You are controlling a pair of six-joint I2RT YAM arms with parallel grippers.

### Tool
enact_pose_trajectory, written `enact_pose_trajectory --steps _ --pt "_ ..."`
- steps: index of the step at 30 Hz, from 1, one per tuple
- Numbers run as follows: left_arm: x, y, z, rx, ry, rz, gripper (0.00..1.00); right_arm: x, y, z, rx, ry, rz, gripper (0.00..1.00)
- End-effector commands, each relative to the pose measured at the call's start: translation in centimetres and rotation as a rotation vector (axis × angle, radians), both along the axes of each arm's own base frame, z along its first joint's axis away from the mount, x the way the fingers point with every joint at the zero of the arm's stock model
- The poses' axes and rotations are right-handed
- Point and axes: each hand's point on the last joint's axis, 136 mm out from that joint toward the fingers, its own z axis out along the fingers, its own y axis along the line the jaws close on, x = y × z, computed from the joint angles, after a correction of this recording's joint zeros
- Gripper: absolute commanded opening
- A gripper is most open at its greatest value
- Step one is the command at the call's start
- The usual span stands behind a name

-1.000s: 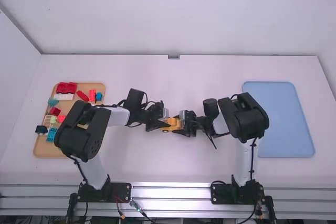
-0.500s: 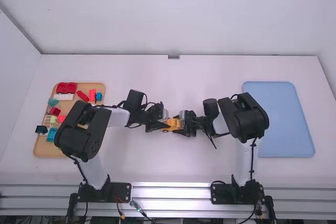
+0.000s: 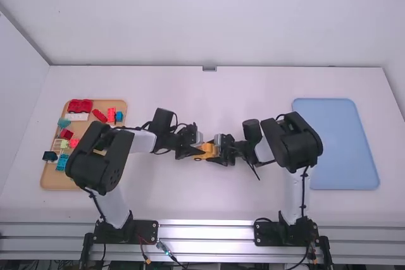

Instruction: Assemble lego blocks to make yellow taxi

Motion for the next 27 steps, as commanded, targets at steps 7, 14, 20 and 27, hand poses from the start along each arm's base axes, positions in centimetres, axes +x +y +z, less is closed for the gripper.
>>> enact_pose_trajectory --steps 7,14,20,27 --pt "-1.1 0.0 -1.2 0.017 0.054 -0.008 0.02 -0.2 0.1 -1.0 -0.03 0.03 -0.009 0.51" --pt "-1.5 -0.3 -3.0 0.018 0.121 0.001 0.02 -0.2 0.1 -0.9 -0.029 0.03 -0.01 0.51" --pt "-1.9 -0.2 -4.6 0.117 0.09 -0.011 0.02 -0.1 0.1 -0.9 -0.029 0.029 -0.012 0.51" --pt "-2.2 0.0 -5.9 0.214 0.086 0.003 0.02 -0.1 0.1 -0.9 -0.027 0.026 -0.012 0.51"
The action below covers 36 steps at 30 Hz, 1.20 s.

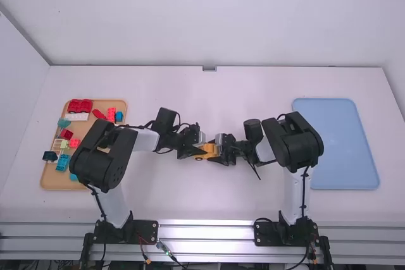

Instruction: Assemble lego blocks to make yellow taxi

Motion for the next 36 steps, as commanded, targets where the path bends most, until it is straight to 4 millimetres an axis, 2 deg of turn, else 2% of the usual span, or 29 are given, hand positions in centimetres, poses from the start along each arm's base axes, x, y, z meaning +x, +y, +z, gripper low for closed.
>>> enact_pose_trajectory --steps 1,5,10,12,13,17,20,28,36 --pt "-2.1 0.9 -5.5 0.222 0.064 0.031 0.02 -0.4 0.5 -0.9 -0.03 0.021 0.0 0.51" --pt "-1.7 1.6 -6.5 0.315 0.051 0.078 0.02 -0.3 0.4 -0.9 -0.029 0.021 -0.001 0.51" --pt "-1.7 1.2 -6.2 0.293 0.05 0.071 0.02 -0.4 0.4 -0.9 -0.03 0.023 -0.002 0.51" --pt "-1.4 1.0 -6.0 0.286 0.047 0.07 0.21 -0.4 0.4 -0.9 -0.03 0.023 -0.002 0.51" --pt "-1.4 1.0 -5.9 0.287 0.05 0.073 0.24 -0.4 0.4 -0.9 -0.03 0.023 -0.002 0.51" --pt "-0.9 0.9 -5.4 0.292 0.074 0.078 0.23 -0.4 0.4 -0.9 -0.03 0.024 -0.003 0.51" --pt "-0.7 0.8 -5.0 0.304 0.092 0.075 0.12 -0.4 0.4 -0.9 -0.03 0.024 -0.003 0.51" --pt "-0.4 0.7 -4.7 0.307 0.095 0.072 0.21 -0.3 0.4 -1.0 -0.034 0.024 -0.007 0.51" --pt "-0.4 0.6 -4.4 0.302 0.092 0.072 0.26 -0.3 0.4 -1.0 -0.035 0.023 -0.008 0.51"
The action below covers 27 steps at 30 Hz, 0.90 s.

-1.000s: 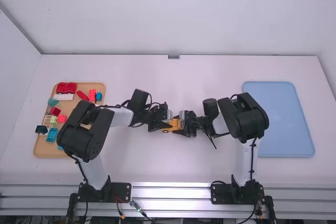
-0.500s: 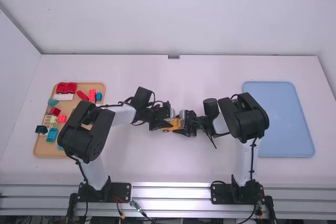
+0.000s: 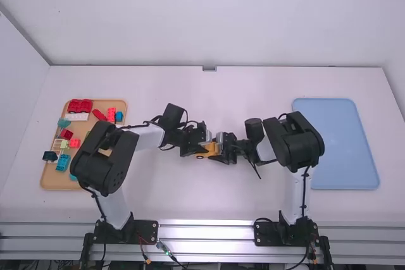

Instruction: Assemble lego blocks to make yellow taxi

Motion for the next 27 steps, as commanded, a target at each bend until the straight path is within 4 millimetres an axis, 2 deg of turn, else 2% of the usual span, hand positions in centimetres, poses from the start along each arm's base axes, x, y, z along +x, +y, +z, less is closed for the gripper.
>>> enact_pose_trajectory --steps 1,7,14,23,27 --pt "-1.1 1.0 -4.0 0.152 0.076 0.057 0.26 -0.9 0.6 -1.0 -0.03 0.029 0.011 0.52" --pt "-1.0 1.0 -3.2 0.145 0.058 0.056 0.31 -0.9 0.7 -1.0 -0.03 0.03 0.012 0.51" --pt "-0.9 1.0 -3.1 0.144 0.056 0.055 0.38 -0.9 0.6 -1.0 -0.031 0.032 0.012 0.52" --pt "-0.9 1.0 -3.1 0.144 0.055 0.055 0.38 -0.9 0.7 -1.1 -0.031 0.033 0.012 0.51" --pt "-0.8 0.9 -2.8 0.14 0.047 0.056 0.45 -0.9 0.7 -1.1 -0.031 0.032 0.013 0.51"
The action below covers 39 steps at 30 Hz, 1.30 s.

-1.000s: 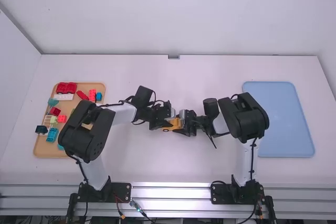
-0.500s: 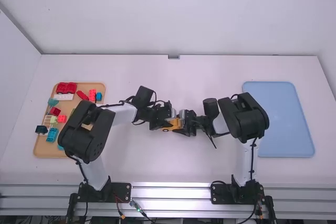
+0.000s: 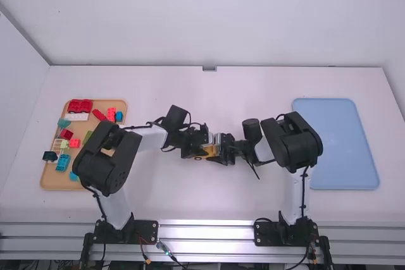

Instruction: Assemble lego blocks to make yellow taxi

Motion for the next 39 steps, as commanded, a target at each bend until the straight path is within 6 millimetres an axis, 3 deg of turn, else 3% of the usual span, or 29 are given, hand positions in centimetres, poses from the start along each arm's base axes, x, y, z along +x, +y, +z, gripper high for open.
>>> enact_pose_trajectory --steps 1,18,24,25,26,27,31,35,39 --pt "-0.6 0.8 -1.6 0.063 0.036 0.03 0.48 -0.4 0.0 -1.0 -0.03 0.031 -0.01 0.52" --pt "-0.1 1.4 1.4 0.042 -0.021 0.033 0.48 -0.4 0.0 -1.0 -0.03 0.032 -0.01 0.51" --pt "0.3 1.2 4.2 0.0 -0.084 0.032 0.53 -0.4 0.0 -1.0 -0.03 0.031 -0.01 0.52" --pt "0.3 1.1 4.7 -0.003 -0.095 0.03 0.55 -0.4 0.0 -1.0 -0.03 0.031 -0.011 0.51" --pt "0.3 1.2 5.2 -0.001 -0.109 0.027 0.73 -0.4 0.0 -1.0 -0.03 0.031 -0.011 0.52" --pt "0.1 1.3 5.7 0.004 -0.127 0.014 0.99 -0.4 0.0 -1.0 -0.031 0.031 -0.012 0.52" --pt "0.3 2.8 7.9 0.016 -0.176 0.038 0.99 0.2 -0.1 -1.4 -0.055 0.043 -0.051 0.54" --pt "1.2 5.8 10.1 0.008 -0.194 0.14 0.99 0.9 -0.3 -0.9 -0.036 0.052 -0.076 0.54" --pt "3.9 9.9 11.5 -0.061 -0.148 0.391 0.99 2.5 -1.0 0.1 -0.005 0.07 -0.145 0.53"
